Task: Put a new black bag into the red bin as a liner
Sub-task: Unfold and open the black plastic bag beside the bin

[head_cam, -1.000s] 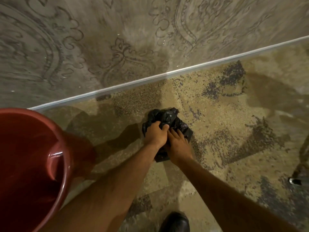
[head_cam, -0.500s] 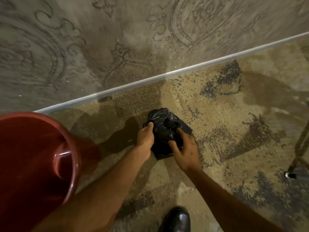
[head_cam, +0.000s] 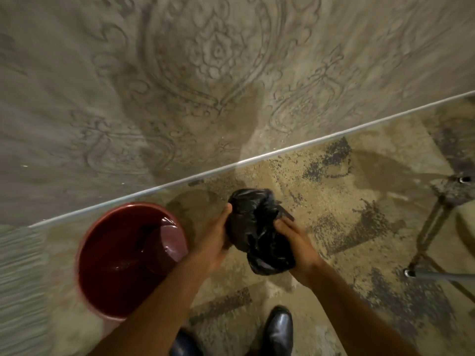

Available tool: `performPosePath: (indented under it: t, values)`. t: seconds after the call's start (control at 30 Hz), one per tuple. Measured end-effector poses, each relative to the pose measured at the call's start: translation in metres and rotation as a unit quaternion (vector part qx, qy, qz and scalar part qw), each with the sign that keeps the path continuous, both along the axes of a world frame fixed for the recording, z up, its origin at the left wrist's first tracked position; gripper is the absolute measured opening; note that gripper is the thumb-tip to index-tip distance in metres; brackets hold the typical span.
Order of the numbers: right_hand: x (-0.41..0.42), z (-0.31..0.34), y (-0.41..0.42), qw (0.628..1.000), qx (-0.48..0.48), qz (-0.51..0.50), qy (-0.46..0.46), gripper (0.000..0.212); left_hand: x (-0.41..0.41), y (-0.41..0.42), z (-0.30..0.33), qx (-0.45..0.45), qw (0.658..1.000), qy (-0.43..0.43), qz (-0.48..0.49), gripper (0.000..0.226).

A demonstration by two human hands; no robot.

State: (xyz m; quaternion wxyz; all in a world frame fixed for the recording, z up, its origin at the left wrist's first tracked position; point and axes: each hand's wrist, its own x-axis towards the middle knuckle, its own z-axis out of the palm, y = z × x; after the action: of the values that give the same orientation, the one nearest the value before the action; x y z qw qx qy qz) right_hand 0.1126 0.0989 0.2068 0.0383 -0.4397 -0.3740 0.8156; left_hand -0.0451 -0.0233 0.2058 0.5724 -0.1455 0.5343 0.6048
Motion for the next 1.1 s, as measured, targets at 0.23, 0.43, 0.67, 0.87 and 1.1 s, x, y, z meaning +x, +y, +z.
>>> performPosePath:
  t: [0.23, 0.43, 0.67, 0.87, 1.1]
  values:
    - [-0.048, 0.095, -0.023, 0.989, 0.138, -0.048, -0.008, 0.021, -0.041, -0.043, 0.089, -0.115, 0.883, 0.452, 0.054, 0.031]
    - [-0.087, 0.132, -0.047, 0.957, 0.287, -0.033, -0.009, 0.015, -0.066, -0.055, 0.160, -0.072, 0.709, 0.674, -0.192, 0.034]
    - [-0.109, 0.143, -0.074, 0.959, 0.278, -0.006, 0.055, 0.012, -0.082, -0.086, 0.166, -0.095, 0.800, 0.555, -0.209, 0.013]
    - [-0.099, 0.138, -0.062, 0.957, 0.285, -0.037, 0.023, 0.015, -0.086, -0.105, 0.154, -0.103, 0.892, 0.438, -0.041, 0.029]
    - [-0.087, 0.146, -0.036, 0.970, 0.244, -0.003, 0.025, 0.010, -0.089, -0.097, 0.146, -0.134, 0.894, 0.426, 0.022, 0.023]
